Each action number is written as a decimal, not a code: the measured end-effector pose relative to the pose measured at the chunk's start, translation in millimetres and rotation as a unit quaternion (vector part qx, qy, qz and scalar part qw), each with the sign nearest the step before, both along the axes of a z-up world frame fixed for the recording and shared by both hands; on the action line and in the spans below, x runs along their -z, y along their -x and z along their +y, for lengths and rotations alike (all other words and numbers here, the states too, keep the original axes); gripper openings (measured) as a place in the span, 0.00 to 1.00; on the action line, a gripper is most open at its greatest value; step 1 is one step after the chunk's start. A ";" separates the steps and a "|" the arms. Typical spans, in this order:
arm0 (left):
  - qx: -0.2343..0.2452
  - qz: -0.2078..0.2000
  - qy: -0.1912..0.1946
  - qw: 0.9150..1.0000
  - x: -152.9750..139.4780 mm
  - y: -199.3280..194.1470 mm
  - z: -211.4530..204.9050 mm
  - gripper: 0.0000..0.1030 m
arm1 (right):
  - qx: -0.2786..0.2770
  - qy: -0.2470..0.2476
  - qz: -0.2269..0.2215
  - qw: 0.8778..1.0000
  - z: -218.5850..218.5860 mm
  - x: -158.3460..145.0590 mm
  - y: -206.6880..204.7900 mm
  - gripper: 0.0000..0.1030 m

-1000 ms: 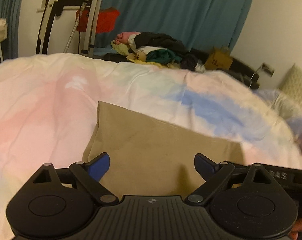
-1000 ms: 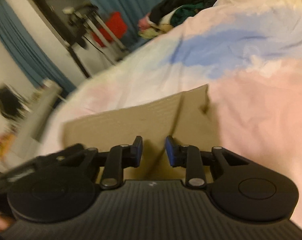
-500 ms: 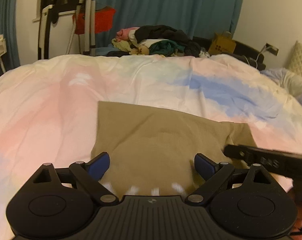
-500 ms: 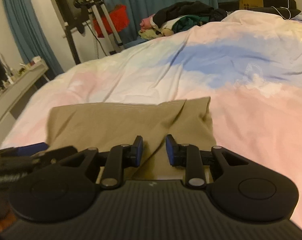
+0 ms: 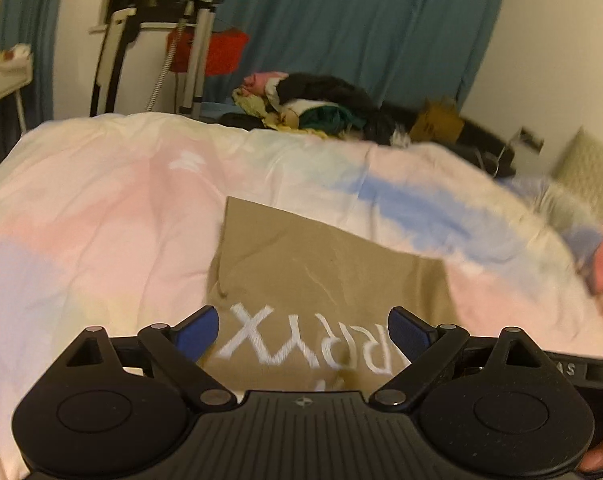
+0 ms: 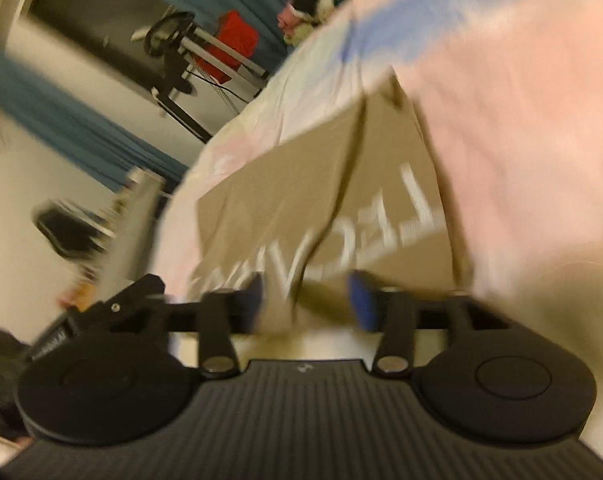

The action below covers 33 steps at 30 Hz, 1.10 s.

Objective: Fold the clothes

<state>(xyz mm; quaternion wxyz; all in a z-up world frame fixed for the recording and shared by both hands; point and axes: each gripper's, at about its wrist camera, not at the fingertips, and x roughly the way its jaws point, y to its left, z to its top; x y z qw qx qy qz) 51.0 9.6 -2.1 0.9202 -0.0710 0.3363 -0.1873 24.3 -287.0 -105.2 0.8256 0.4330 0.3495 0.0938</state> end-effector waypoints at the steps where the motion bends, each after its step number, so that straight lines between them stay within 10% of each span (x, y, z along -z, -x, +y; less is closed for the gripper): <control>1: -0.003 -0.002 0.014 1.000 -2.0 7.2 4.7 0.90 | 0.000 -0.028 0.015 0.999 -1.2 6.3 4.8 0.71; 6: -0.012 0.001 0.059 0.998 -2.8 25.0 17.8 0.90 | 0.011 -0.136 0.080 0.987 2.5 35.3 -4.7 0.70; 18: -0.023 0.036 0.194 0.980 17.4 14.9 45.1 0.91 | 0.169 -0.170 0.090 0.967 6.8 55.0 -14.8 0.66; 26: -0.005 0.089 0.279 0.956 36.9 0.6 48.9 0.91 | 0.174 -0.127 0.083 0.973 3.7 49.3 -17.6 0.25; 33: 0.037 0.140 0.337 0.930 52.7 -25.0 18.8 0.91 | 0.150 -0.112 0.031 0.982 -2.5 15.4 -12.4 0.18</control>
